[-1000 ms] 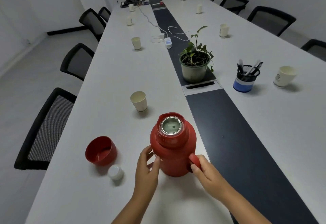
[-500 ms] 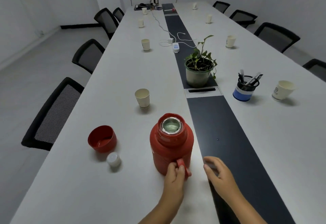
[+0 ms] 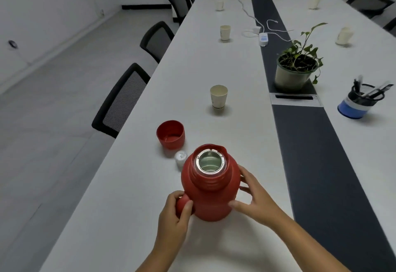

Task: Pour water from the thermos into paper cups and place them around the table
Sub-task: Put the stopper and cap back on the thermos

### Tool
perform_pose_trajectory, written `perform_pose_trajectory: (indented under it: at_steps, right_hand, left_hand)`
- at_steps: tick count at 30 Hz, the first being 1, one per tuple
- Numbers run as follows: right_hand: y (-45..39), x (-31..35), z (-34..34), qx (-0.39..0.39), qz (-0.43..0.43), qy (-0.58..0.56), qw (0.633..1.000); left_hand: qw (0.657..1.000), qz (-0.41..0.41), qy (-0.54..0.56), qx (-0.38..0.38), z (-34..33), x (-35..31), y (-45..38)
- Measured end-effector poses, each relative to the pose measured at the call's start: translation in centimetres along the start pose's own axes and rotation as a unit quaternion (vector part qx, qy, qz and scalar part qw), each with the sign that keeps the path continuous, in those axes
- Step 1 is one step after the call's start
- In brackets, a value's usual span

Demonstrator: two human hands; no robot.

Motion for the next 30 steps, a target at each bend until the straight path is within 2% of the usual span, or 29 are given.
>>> perform_pose_trajectory:
  at_steps: [8,14,16,18,20,24,27,30]
  right_hand:
    - [-3.9,3.3,-9.5,0.073,0.045,-0.046,0.995]
    - [-7.1,3.4,-13.1,0.149,0.059,-0.065,0.985]
    - [-8.5,2.5,-12.4,0.102,0.046,-0.069,0.991]
    - [-10.3,1.4,-11.1,-0.009,0.036,0.026,0.999]
    - [-12.2,0.4,-10.5,-0.067,0.009,0.122,0.99]
    - [-15.6,-2.3,-11.3,-0.003,-0.08,0.229,0.97]
    - [-16.5,-3.5,-12.5,0.055,-0.088,0.303,0.948]
    - [-16.0,-3.6,-12.8,0.048,-0.09,0.296,0.95]
  left_hand:
    - [0.991,0.015,0.007,-0.13,8.9,2.9,0.4]
    - [0.98,0.011,-0.062,-0.189,13.6,4.2,-1.1]
    - [0.978,0.009,-0.072,-0.195,14.2,4.2,-1.5]
    - [0.978,0.009,-0.077,-0.195,14.4,4.2,-1.8]
    - [0.977,0.016,-0.08,-0.197,14.4,4.4,-1.9]
    - [0.977,0.022,-0.085,-0.195,14.5,4.6,-2.0]
    - [0.979,0.013,-0.084,-0.186,14.7,4.6,-2.1]
    - [0.981,0.002,-0.082,-0.173,14.9,4.6,-2.2]
Point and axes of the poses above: each hand's wrist, its own y-axis away from the middle knuckle, its own z-axis out of the back of the hand, x = y × z, the point moved 4 cm from there along -y, towards the middle knuckle, and after that the axes turned 13 degrees about z, right-handed, at the moved point
